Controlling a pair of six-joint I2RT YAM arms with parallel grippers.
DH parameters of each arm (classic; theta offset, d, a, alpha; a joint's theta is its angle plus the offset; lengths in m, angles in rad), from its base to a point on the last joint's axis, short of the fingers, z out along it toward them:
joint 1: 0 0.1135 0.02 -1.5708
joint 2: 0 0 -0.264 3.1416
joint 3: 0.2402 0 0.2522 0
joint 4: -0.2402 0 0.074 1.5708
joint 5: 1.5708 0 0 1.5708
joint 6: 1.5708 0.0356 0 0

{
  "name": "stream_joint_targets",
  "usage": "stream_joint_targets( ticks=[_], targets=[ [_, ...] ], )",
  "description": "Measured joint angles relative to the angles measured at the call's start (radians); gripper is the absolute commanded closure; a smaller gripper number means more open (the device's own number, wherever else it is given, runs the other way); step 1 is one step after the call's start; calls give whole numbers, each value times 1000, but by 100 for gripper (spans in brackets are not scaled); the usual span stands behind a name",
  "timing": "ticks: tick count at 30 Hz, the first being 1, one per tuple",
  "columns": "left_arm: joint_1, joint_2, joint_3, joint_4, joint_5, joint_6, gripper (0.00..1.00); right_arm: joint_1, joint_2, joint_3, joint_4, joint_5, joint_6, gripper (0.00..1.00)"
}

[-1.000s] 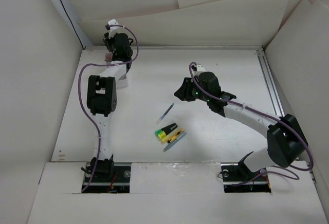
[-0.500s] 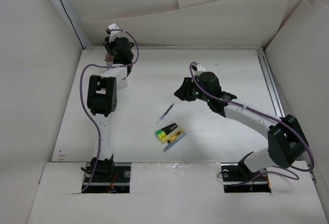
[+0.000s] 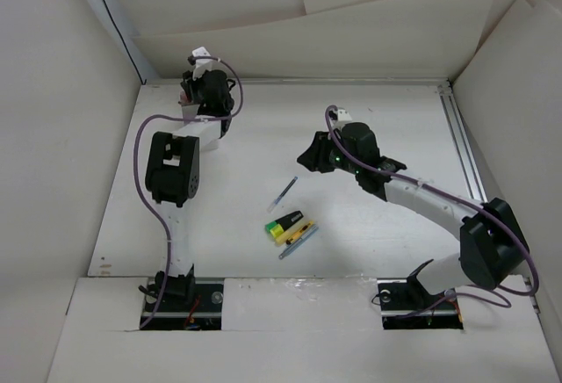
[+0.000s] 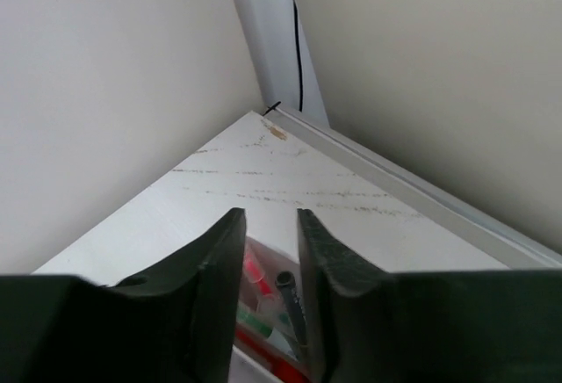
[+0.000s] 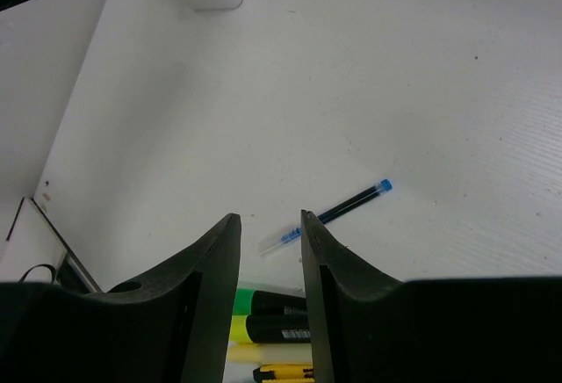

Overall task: Sort the stationery into containers
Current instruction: Place the pen in the storage box, then pick up the pen from the center of the board.

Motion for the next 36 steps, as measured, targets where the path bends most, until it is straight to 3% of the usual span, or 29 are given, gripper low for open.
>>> stream_joint_targets(
  ticks=[4, 8, 11, 14, 15, 17, 24, 28, 31, 36],
  targets=[
    [-18, -74, -34, -16, 0, -23, 65, 0, -8, 0, 0, -2, 0, 60],
    [-31, -152, -44, -83, 9, -83, 65, 0, -23, 0, 0, -2, 0, 60],
    [-34, -222, -46, -191, 56, -167, 74, 3, -31, 0, 1, 2, 1, 61],
    [-35, -293, -43, -330, 147, -285, 77, 3, -32, -2, 2, 28, 8, 79],
    [-34, -315, -38, -377, 196, -327, 79, 3, -32, -5, 2, 43, 12, 92],
    [-37, -346, -25, -458, 307, -418, 81, 3, -32, -15, 4, 75, 22, 100],
    [-134, -371, -46, -612, 686, -595, 79, -12, -62, -58, -24, 241, 46, 100],
    [-259, -382, -186, -638, 834, -635, 73, -31, -113, -68, -51, 342, 76, 87],
    [-341, -383, -294, -680, 908, -642, 66, -53, -139, -68, -56, 384, 100, 73],
    [-445, -384, -390, -755, 909, -615, 55, -74, -153, -76, -62, 406, 117, 67]
  ],
)
